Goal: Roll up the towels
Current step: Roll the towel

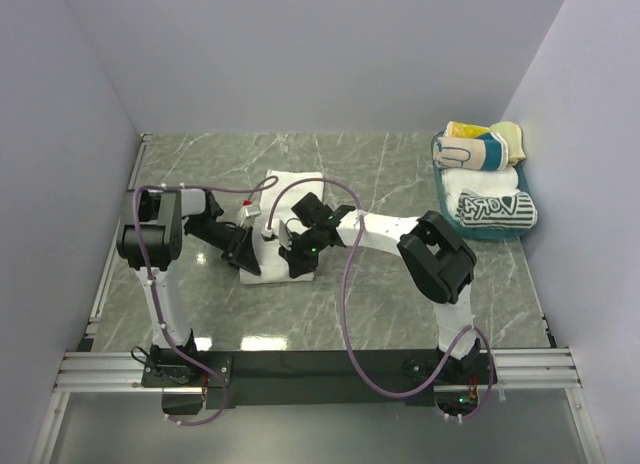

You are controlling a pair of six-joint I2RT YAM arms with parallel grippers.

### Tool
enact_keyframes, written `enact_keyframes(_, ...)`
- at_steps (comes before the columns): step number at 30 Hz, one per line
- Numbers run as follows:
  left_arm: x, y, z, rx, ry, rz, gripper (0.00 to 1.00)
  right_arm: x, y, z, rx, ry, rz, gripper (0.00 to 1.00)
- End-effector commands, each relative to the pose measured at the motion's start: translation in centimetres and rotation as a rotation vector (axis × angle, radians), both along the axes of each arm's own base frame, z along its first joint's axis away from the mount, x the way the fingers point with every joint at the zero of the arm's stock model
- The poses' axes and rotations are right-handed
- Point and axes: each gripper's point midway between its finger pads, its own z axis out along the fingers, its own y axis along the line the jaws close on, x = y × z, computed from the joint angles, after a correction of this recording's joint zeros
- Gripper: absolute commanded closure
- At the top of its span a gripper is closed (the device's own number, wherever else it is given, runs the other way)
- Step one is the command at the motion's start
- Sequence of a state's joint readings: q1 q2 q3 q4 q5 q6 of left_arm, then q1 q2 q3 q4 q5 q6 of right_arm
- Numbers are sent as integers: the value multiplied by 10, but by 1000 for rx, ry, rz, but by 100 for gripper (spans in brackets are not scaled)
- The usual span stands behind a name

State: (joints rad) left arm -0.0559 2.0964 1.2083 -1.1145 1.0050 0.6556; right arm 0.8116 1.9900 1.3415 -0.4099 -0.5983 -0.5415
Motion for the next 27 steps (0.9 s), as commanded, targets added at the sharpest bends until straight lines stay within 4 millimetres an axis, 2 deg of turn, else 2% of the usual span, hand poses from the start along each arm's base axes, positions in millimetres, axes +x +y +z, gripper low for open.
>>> enact_keyframes(1,35,40,-15,100,-197,33,52,-10,-11,-12,-53,92,-32,100)
enact_keyframes(5,57,58,12,67,-282,112,47,-24,-16,-21,-74,170,-19,100)
enact_keyframes(9,76,80,45,64,-413,174,43,-28,-15,-12,-43,280,-38,100)
enact_keyframes(10,84,90,58,96,-503,189,42,-27,-20,-10,-46,327,-69,100)
enact_keyframes(12,81,95,66,127,-585,187,40,-31,-18,-4,-14,419,-81,100)
enact_keyframes(13,81,97,82,153,-669,184,39,-31,-22,-3,-19,468,-112,100)
enact_keyframes(15,71,98,81,180,-762,148,38,-33,-24,-2,-19,568,-143,100)
enact_keyframes(16,69,98,96,198,-848,145,35,-31,-27,-4,-23,604,-161,100)
enact_keyframes(17,61,98,87,216,-893,119,34,-32,-28,-12,-39,643,-170,100)
enact_keyframes(18,56,97,87,231,-939,91,33,-27,-23,-9,-33,653,-173,100)
enact_keyframes(19,52,92,98,252,-1035,53,33,-29,-25,-10,-58,692,-187,100)
enact_keyframes(20,40,91,83,281,-1061,-3,32,-22,-20,-14,-64,706,-194,100)
enact_keyframes(21,38,88,82,291,-1119,-39,31,-21,-19,-15,-77,724,-197,100)
enact_keyframes(22,32,79,91,293,-1206,-92,30,-24,-21,-16,-108,765,-209,100)
enact_keyframes(23,21,74,79,294,-1220,-131,30,-25,-21,-25,-134,797,-220,100)
enact_keyframes(24,18,70,78,309,-1261,-164,29,-17,-17,-22,-127,795,-220,100)
enact_keyframes(25,15,56,87,290,-1354,-220,28,-20,-19,-21,-148,824,-228,100)
enact_keyframes(27,5,46,75,301,-1401,-281,27,-15,-18,-28,-160,847,-240,100)
